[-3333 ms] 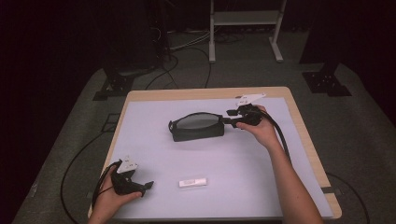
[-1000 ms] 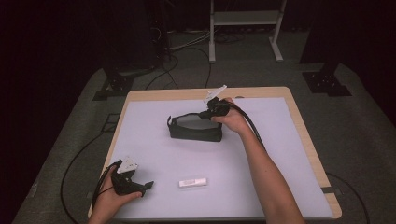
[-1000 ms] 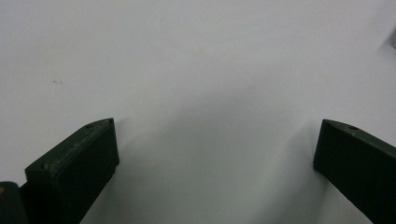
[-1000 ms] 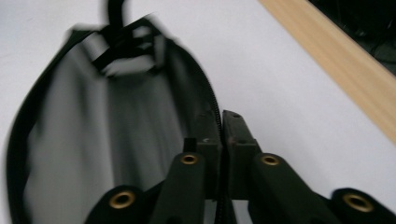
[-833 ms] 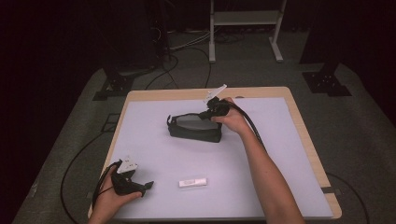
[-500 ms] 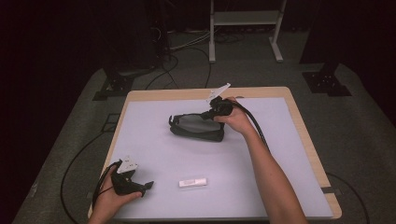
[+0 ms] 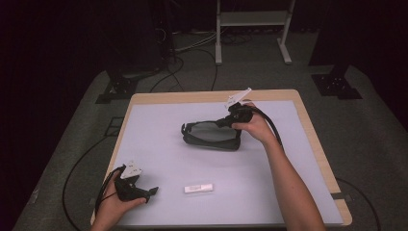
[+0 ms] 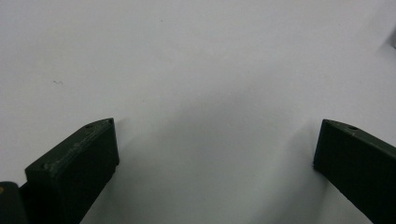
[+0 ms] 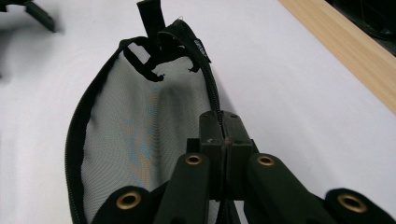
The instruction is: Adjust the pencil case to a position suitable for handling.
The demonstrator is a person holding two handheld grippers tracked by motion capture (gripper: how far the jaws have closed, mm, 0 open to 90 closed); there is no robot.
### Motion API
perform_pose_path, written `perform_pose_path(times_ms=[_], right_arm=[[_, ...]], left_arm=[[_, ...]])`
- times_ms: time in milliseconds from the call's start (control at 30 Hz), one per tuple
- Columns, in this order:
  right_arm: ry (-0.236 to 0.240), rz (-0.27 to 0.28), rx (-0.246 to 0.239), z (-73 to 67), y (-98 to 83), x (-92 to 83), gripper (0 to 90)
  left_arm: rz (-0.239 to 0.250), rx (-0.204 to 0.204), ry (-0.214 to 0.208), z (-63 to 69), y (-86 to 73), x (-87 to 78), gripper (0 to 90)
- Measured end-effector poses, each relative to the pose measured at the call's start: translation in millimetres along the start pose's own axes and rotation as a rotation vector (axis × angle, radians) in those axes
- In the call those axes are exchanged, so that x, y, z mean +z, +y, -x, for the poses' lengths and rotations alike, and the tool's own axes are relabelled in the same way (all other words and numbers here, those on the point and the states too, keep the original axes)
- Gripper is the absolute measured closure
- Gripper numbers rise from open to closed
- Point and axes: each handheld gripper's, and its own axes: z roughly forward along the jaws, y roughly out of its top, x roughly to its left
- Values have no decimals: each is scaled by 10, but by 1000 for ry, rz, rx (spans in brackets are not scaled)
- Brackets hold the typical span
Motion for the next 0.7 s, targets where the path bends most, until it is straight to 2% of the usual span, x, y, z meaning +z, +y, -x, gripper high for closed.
perform_pose_path(times_ms=[400, 633, 700], right_arm=[[48, 0, -8, -124, -190, -183, 881], [74, 20, -7, -188, -304, -328, 881], [80, 14, -20, -210, -324, -371, 881]], left_arm=[[-1, 1, 0, 0, 0, -1, 0], [-1, 1, 0, 0, 0, 0, 0], [-2, 2, 0, -1, 0, -1, 0]])
